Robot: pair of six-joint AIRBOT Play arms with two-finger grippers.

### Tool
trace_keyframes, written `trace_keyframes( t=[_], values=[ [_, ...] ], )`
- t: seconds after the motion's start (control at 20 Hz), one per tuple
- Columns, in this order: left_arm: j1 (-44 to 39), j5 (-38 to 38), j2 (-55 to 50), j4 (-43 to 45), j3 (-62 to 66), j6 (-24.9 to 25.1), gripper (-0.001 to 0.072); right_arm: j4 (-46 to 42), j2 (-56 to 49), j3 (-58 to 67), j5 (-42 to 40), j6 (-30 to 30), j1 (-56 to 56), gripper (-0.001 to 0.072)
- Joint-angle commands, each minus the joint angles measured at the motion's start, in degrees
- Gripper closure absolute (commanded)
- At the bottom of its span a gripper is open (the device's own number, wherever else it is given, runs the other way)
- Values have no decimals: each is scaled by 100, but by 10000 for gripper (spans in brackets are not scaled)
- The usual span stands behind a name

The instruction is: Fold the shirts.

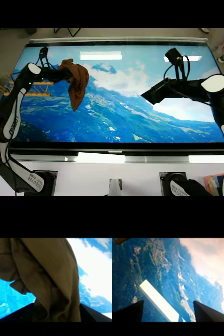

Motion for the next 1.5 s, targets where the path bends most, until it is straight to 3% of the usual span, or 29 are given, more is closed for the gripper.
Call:
trace_keyframes(
  t=[0.0, 0.3, 0.35, 0.4, 0.5, 0.6, 0.8, 1.0, 1.1, 1.25, 1.45],
  values=[
    [9, 107, -505, 68, 278, -142, 21, 0, -4, 4, -4, 48, -2, 27],
    [-68, -264, -820, 57, 278, -164, 33, 0, -4, 2, -63, 50, -2, 28],
    [-96, -260, -835, 57, 278, -162, 82, 0, -4, 2, -61, 50, -2, 28],
    [-133, -258, -844, 52, 278, -162, 223, 2, -4, 2, -61, 52, -2, 28],
    [-186, -256, -857, -4, 278, -164, 392, 2, -4, 2, -59, 94, -2, 28],
    [-179, -262, -844, -343, 280, -168, 667, 4, -4, 2, -59, 118, -2, 28],
    [-103, -258, -426, -1362, 616, -308, 671, -11, 20, 9, -87, 173, -7, 28],
    [-295, -382, 1252, -1379, 1071, 997, 671, -717, 321, 426, -470, 111, -7, 30],
    [-553, -638, 2376, -1375, 1067, 1261, 671, -1360, 520, 988, -557, 431, -7, 30],
    [-1375, -1084, 3663, -953, 1040, 1235, 671, -2264, 925, 1880, -455, 1464, -7, 30],
    [-2997, -1200, 4221, 66, 295, 15, 671, -2992, 1711, 2277, -400, 2076, -7, 30]
  ],
)
